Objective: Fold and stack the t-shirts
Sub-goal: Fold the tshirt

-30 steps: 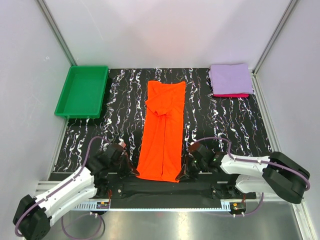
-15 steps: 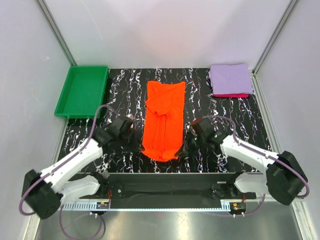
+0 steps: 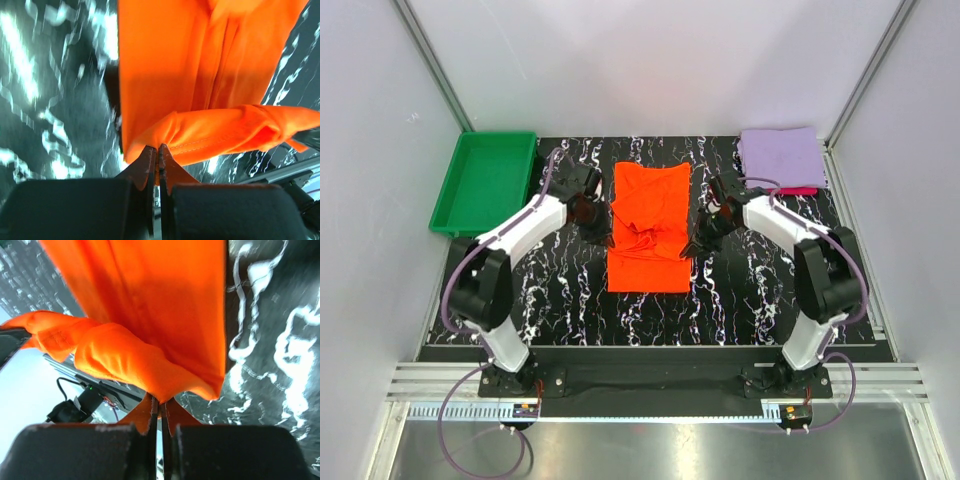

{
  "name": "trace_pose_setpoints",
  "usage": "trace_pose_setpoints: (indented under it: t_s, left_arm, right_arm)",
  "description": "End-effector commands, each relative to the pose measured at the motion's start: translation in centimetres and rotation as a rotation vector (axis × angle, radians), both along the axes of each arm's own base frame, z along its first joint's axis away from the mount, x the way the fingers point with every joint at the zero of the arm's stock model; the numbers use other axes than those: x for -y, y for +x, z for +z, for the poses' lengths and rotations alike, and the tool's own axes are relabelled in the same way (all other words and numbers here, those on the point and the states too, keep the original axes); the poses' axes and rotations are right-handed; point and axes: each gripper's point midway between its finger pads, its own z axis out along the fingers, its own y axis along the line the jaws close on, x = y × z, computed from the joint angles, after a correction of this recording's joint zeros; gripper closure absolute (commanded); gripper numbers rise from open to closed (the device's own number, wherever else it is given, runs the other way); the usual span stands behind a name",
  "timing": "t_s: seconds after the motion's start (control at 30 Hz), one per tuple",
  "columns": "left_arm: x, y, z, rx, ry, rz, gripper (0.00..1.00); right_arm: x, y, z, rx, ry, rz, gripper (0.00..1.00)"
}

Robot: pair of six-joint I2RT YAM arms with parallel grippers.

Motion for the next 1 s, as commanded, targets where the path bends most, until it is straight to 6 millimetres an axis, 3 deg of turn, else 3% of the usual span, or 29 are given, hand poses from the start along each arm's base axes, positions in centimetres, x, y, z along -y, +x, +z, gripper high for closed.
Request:
trace_pose_setpoints:
  t_s: [0.0,0.3,0.4,0.43,0.47,0.6,0.67,0.7,0.73,0.77,0.8,0.83,0.87,0.93,0.97]
  left_arm:
    - [0.9,2.0,0.0,0.006,-0.030,-0.086,1.00]
    - [1.5,5.0,-1.4,-0.033,-0.071,-0.087,0.99]
    - [1.6,6.0,-1.6,-0.032,-0.064,-0.090,0.88]
    - [1.6,6.4,-1.6,-0.028,-0.059,-0.089,0.79]
    - [1.4,6.5,-1.9,-0.036,-0.045,-0.089,0.78]
    - [0.5,9.7,1.3,0.063,0.005,-0.034,0.60]
    - [-0.3,10.8,3.8,0.136,0.041,-0.009,0.60]
    - [-0.9,10.9,6.0,0.199,0.054,0.005,0.59]
    - [-1.2,9.9,5.3,0.186,0.055,-0.001,0.59]
    - [-0.8,9.9,6.0,0.232,0.021,-0.009,0.59]
    - [0.1,8.3,7.8,0.253,-0.062,-0.041,0.59]
    - [0.9,7.1,7.6,0.239,-0.114,-0.067,0.60]
    - [1.4,5.3,5.8,0.205,-0.157,-0.090,0.62]
    - [3.3,2.4,6.4,0.183,-0.275,-0.145,0.64]
    - [4.1,0.5,4.5,0.148,-0.287,-0.173,0.65]
  right_arm:
    - [0.1,1.5,0.6,-0.001,0.012,0.064,1.00]
    - [0.5,4.9,-1.0,-0.045,0.050,0.054,1.00]
    - [0.6,5.5,-1.8,-0.057,0.047,0.059,0.95]
    - [0.6,5.6,-1.9,-0.062,0.047,0.058,0.89]
    - [0.7,5.9,-2.4,-0.070,0.046,0.053,0.83]
    - [2.0,9.1,-1.6,-0.006,-0.006,0.040,0.54]
    - [2.7,9.5,-1.1,-0.003,-0.064,0.055,0.39]
    - [3.0,10.6,0.1,0.052,-0.088,0.069,0.36]
    - [3.2,10.3,0.7,0.051,-0.099,0.078,0.34]
    - [3.4,9.9,1.5,0.067,-0.101,0.078,0.33]
    - [3.4,9.4,1.8,0.068,-0.097,0.084,0.33]
    - [3.4,8.9,2.1,0.075,-0.085,0.086,0.33]
    - [3.5,7.1,2.1,0.059,-0.073,0.091,0.34]
    - [2.8,5.6,2.0,0.063,-0.038,0.102,0.36]
    - [2.5,4.7,2.8,0.090,-0.026,0.113,0.38]
